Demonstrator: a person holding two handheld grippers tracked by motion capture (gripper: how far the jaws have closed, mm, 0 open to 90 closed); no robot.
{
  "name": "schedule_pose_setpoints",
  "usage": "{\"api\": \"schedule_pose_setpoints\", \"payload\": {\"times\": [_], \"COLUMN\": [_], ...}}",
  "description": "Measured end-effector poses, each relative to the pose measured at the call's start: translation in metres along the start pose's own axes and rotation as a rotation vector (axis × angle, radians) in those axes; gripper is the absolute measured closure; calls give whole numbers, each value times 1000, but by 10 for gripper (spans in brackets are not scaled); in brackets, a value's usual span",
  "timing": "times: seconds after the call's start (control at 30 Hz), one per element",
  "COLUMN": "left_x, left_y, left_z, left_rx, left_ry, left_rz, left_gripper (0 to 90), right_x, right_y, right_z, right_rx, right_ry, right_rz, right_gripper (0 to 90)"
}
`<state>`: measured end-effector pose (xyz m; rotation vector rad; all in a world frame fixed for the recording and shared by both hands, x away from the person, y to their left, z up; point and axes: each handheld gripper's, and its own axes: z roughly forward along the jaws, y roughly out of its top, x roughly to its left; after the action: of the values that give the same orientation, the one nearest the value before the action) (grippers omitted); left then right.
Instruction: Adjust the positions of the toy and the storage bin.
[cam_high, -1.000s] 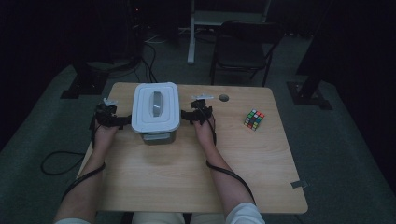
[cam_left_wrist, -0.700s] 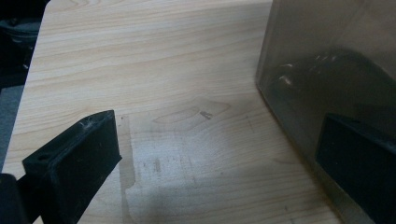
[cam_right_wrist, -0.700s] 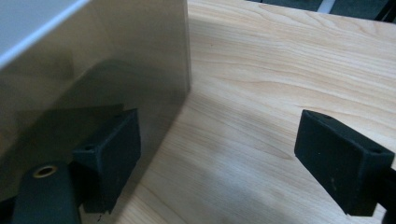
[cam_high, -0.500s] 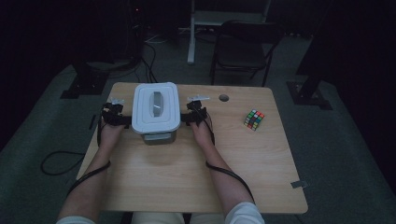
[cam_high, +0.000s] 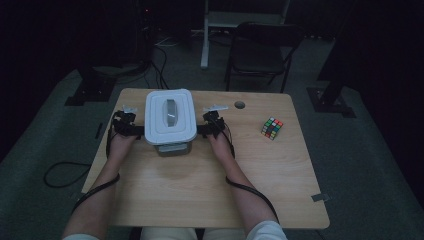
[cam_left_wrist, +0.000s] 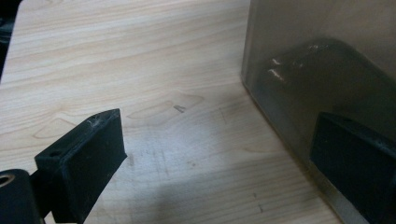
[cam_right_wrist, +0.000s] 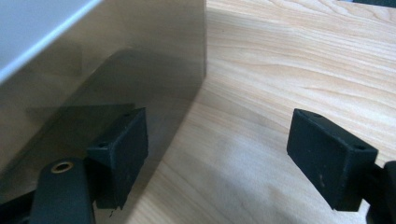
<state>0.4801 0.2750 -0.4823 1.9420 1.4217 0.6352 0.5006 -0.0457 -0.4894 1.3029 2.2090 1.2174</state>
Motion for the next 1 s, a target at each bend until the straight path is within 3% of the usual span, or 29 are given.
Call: {"api": "schedule_pose_setpoints", "payload": {"times": [0.43,0.53,0.8,0.87,1.0], "left_x": [-23,-36,-58,-69,-78], "left_y": [4,6,10,12,13], "left_z": [3,6,9,11,12], "left_rx": [15,19,29,28,34], "left_ry": [-23,-36,-64,-74,-90], "left_rz": [13,36,57,69,81], "left_gripper": [41,41,41,41,47], "right_x": [-12,-16,-32,-35,-42], "right_y": [-16,-20,-34,-37,-43], "right_z": [-28,-36,-59,-65,-78], "right_rx": [-21,-23,-34,-31,-25], "right_ry": [-6,-29,-28,-43,-55], "right_rz": [-8,-16,-7,-15,-19], "right_gripper": [205,206,206,206,206]}}
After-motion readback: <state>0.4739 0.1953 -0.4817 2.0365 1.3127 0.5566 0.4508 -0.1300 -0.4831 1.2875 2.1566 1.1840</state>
